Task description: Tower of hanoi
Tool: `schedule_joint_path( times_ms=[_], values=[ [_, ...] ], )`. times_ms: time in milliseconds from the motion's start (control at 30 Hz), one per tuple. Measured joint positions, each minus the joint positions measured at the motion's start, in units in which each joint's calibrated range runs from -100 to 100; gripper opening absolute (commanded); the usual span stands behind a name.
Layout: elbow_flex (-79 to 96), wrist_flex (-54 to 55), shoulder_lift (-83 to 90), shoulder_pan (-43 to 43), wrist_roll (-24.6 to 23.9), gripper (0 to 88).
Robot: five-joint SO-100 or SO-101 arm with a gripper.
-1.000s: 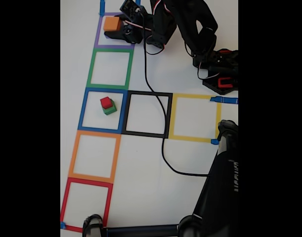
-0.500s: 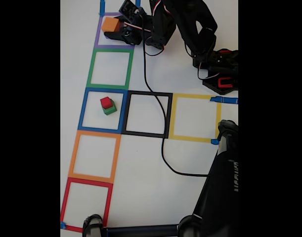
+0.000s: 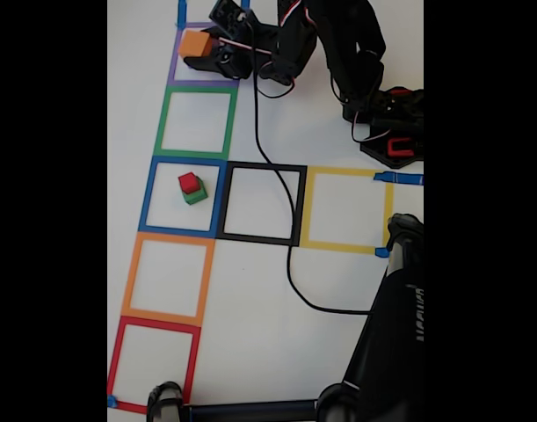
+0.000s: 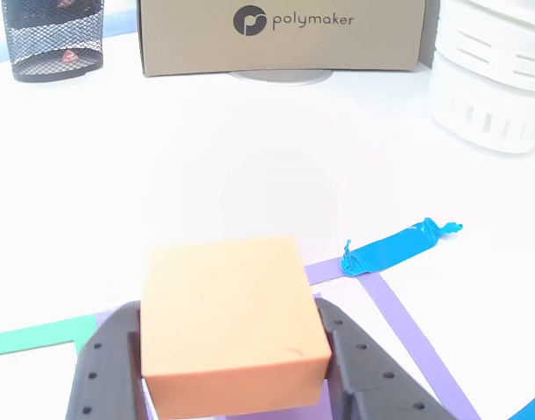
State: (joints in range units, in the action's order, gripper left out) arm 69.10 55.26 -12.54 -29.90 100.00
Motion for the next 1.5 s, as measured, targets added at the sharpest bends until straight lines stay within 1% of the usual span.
schedule_joint_path(
  times_ms=[167,200,400,433,567,733,833,967,1100,1233,1333,1367,1467,1500],
  values=[
    [3.45,-5.88,8.78,0.7,0.0,11.5],
    [4.25,-7.17,10.55,1.17,-0.72,11.6],
    [6.73,-17.09,23.39,3.98,0.0,11.0],
    [6.82,-19.43,25.75,4.45,-0.72,11.1],
    [6.82,-30.87,36.22,6.67,0.0,11.1],
    [3.19,-49.33,48.21,9.13,0.0,10.9],
    [-3.72,-63.04,53.44,9.48,-0.36,11.0],
    [-18.33,-84.48,56.31,13.11,0.0,10.8],
    [-40.64,-109.79,54.79,15.45,0.0,10.4],
    [-63.57,-131.72,50.06,18.14,0.0,10.5],
    [-74.63,-141.31,49.56,19.89,0.0,10.5],
    [-76.32,-142.93,49.73,21.42,0.0,10.4],
    [-78.88,-146.23,50.06,21.42,0.0,9.9],
    [-79.5,-147.44,50.15,22.24,-0.72,9.6]
  ],
)
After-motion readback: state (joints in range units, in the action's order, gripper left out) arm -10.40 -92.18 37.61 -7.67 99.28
